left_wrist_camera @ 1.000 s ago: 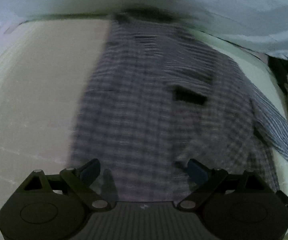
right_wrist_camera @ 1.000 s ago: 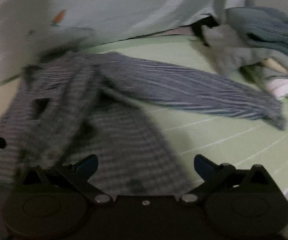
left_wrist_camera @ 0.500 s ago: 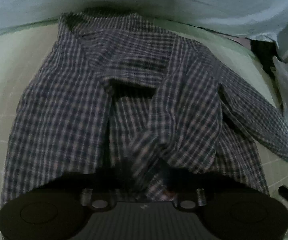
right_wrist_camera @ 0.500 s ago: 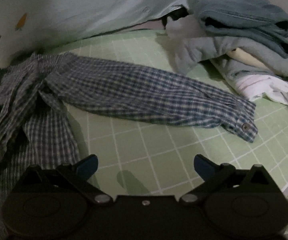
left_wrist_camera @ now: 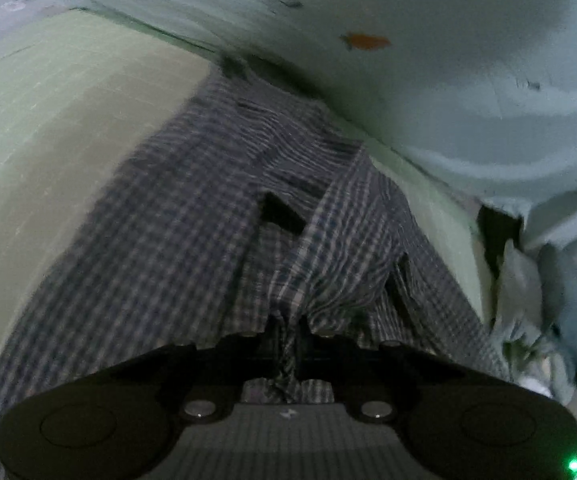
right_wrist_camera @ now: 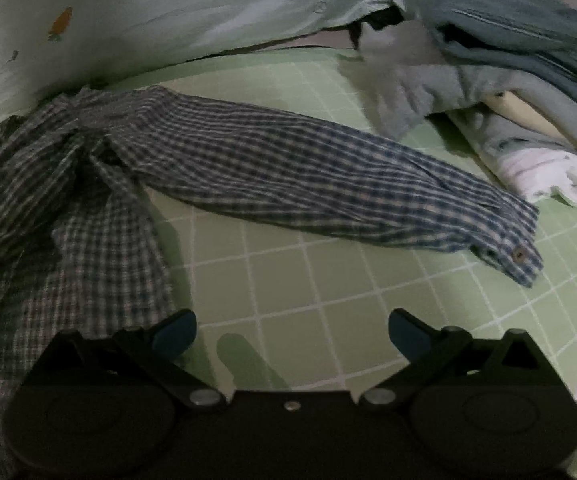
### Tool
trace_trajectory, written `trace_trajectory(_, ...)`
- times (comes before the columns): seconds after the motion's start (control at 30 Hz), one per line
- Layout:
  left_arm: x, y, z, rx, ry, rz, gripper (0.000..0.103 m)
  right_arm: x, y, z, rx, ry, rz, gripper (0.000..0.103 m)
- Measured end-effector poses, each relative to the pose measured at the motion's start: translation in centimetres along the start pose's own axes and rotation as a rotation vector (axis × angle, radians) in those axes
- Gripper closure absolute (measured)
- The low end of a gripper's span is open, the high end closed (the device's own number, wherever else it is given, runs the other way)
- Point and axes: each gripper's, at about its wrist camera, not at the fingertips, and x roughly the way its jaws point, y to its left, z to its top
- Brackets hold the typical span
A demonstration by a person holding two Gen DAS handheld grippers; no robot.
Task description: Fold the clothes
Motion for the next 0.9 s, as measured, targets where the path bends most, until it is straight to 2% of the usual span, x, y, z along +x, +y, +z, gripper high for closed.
trace_trajectory(0.27, -4.5, 7.4, -1.6, -0.205, 0.009, 0.025, 0.095, -1.7, 3.6, -0.9, -0.031, -0.006, -0.002, 0.000)
trace_trajectory(0.4, -4.6, 10.7, -2.4, -0.273, 0.050, 0.098, 0.095, -2.4, 5.3, -2.1, -0.035, 0.017, -0.008, 0.000)
trace_trajectory(0.47, -4.3, 12.1, -2.9, -0.297, 0.073, 0.135, 0.091, -2.5, 6.1, -2.5, -0.035, 0.029, -0.010, 0.000)
trace_trajectory(0.57, -3.4, 13.5, -3.4, -0.318, 0.119, 0.168, 0.088, -2.9, 7.3, -3.1, -0.054, 0.033, -0.014, 0.000)
trace_trajectory(0.73, -2.5, 13.5, -3.4, -0.301, 0.127, 0.167, 0.087, -3.4, 8.6, -4.0, -0.107, 0.046, 0.000, 0.000)
trace_trajectory(0.8, -2.2, 13.1, -3.1, -0.282, 0.129, 0.170, 0.083, -3.7, 8.8, -4.2, -0.130, 0.043, -0.007, 0.000)
trace_trajectory(0.9, -2.0, 12.7, -2.8, -0.264, 0.135, 0.163, 0.068, -4.0, 8.8, -4.3, -0.146, 0.038, -0.014, 0.000)
